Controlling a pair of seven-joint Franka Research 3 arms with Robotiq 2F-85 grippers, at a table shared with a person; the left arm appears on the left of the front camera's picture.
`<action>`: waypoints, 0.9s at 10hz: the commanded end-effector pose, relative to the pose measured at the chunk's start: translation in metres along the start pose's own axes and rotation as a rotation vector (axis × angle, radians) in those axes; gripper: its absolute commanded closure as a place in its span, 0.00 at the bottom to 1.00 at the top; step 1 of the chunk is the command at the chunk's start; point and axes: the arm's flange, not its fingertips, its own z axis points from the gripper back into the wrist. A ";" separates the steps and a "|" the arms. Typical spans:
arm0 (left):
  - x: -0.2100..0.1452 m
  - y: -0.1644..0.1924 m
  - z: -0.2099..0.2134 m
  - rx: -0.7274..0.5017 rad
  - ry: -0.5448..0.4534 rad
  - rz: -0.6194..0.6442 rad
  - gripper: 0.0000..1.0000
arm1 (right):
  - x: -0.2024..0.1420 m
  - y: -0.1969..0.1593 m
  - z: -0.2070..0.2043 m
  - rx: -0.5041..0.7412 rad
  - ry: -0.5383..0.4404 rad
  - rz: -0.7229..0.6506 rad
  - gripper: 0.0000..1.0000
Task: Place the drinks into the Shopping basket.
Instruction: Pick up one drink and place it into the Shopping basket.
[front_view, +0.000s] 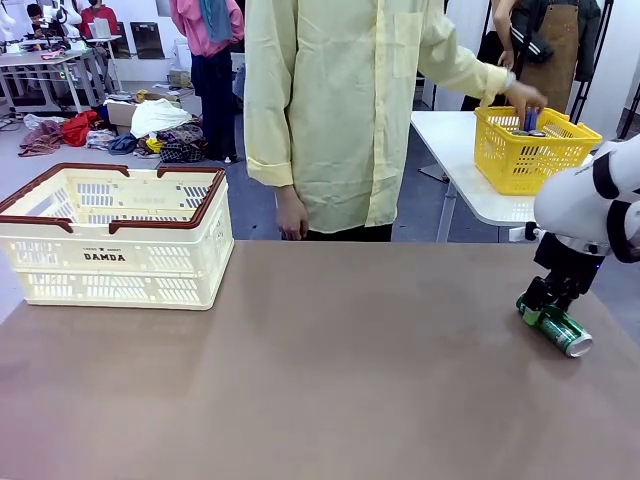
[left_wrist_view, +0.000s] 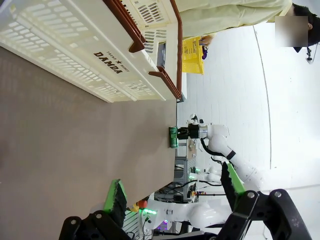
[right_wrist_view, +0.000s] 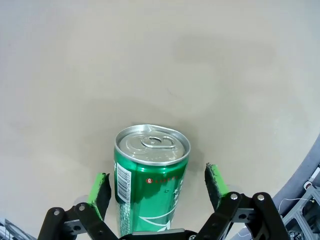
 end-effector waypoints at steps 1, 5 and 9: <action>-0.002 0.001 0.003 0.000 0.014 -0.021 0.00 | 0.004 -0.003 0.010 -0.006 0.021 -0.014 0.59; -0.002 0.001 0.003 0.000 0.014 -0.021 0.00 | -0.008 -0.004 0.023 0.022 0.036 -0.054 1.00; -0.002 0.001 0.003 0.000 0.014 -0.021 0.00 | -0.122 -0.110 0.122 0.292 0.023 -0.152 1.00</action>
